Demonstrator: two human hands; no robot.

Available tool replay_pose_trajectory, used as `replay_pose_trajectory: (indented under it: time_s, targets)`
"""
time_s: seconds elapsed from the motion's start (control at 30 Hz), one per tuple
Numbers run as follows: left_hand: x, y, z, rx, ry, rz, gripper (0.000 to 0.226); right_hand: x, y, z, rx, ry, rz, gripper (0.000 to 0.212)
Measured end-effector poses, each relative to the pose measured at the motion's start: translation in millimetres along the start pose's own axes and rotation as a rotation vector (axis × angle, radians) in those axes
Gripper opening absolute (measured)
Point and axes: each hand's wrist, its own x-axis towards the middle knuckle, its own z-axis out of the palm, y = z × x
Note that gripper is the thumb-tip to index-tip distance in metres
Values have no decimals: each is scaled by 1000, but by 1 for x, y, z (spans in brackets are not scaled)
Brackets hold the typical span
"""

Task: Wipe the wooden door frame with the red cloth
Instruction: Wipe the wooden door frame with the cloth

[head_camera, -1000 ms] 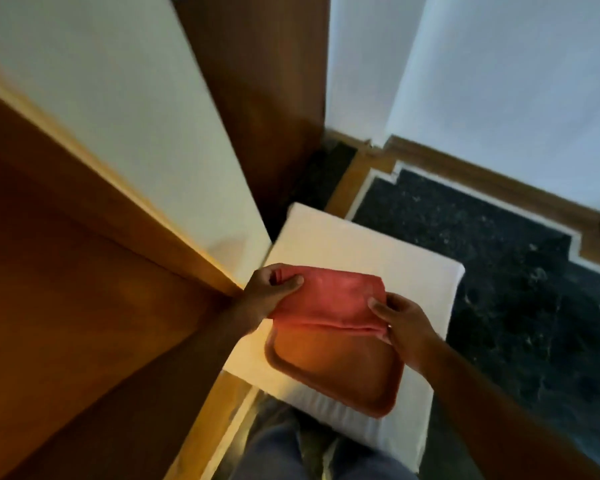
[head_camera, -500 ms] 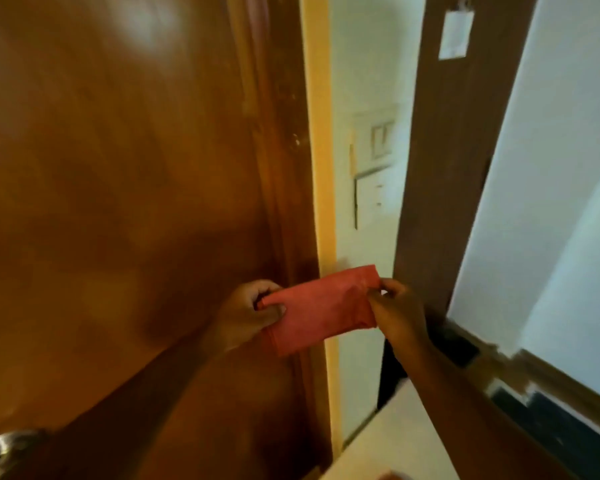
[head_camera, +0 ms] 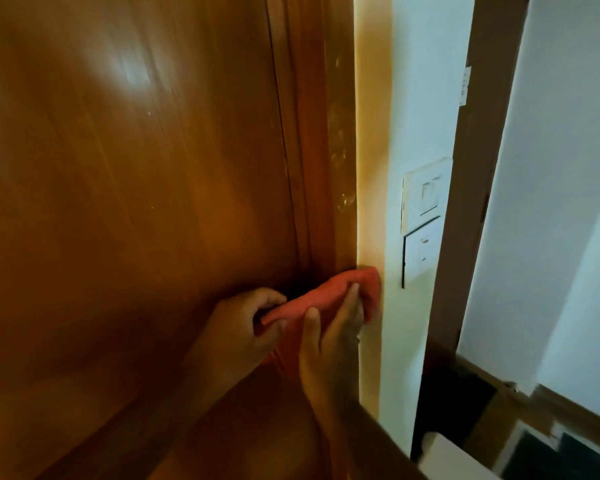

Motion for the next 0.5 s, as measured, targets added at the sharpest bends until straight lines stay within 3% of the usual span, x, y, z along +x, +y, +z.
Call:
replay_pose_trajectory:
  time_s: [0.1, 0.23, 0.37, 0.5]
  targets:
    - [16, 29, -31, 347, 111, 140, 29, 4, -1, 10, -164, -21, -1, 83]
    - [59, 71, -94, 708, 482, 464, 43, 5, -3, 18, -247, -2, -7, 94]
    - [113, 83, -139, 1105, 615, 276, 75, 24, -10, 17, -240, 107, -213, 87]
    - [127, 69, -139, 1233, 661, 252, 79, 71, -46, 8, -262, 168, -490, 93]
